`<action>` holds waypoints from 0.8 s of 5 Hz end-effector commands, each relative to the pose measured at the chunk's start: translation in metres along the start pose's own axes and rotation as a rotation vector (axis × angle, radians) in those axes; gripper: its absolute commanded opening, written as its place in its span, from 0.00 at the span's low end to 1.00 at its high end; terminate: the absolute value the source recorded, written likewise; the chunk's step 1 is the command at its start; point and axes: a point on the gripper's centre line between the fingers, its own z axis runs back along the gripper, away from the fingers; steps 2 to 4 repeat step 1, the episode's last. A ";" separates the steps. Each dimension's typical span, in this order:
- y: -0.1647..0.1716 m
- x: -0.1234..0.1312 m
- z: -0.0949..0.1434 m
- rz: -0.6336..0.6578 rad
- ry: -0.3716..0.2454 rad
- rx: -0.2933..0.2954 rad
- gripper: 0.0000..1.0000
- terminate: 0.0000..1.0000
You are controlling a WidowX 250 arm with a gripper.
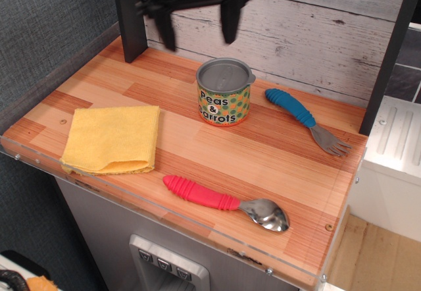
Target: Slide the can over to the middle top of counter.
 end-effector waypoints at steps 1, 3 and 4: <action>0.021 -0.014 0.017 -0.048 -0.044 -0.032 1.00 1.00; 0.021 -0.014 0.017 -0.048 -0.044 -0.032 1.00 1.00; 0.021 -0.014 0.017 -0.048 -0.044 -0.032 1.00 1.00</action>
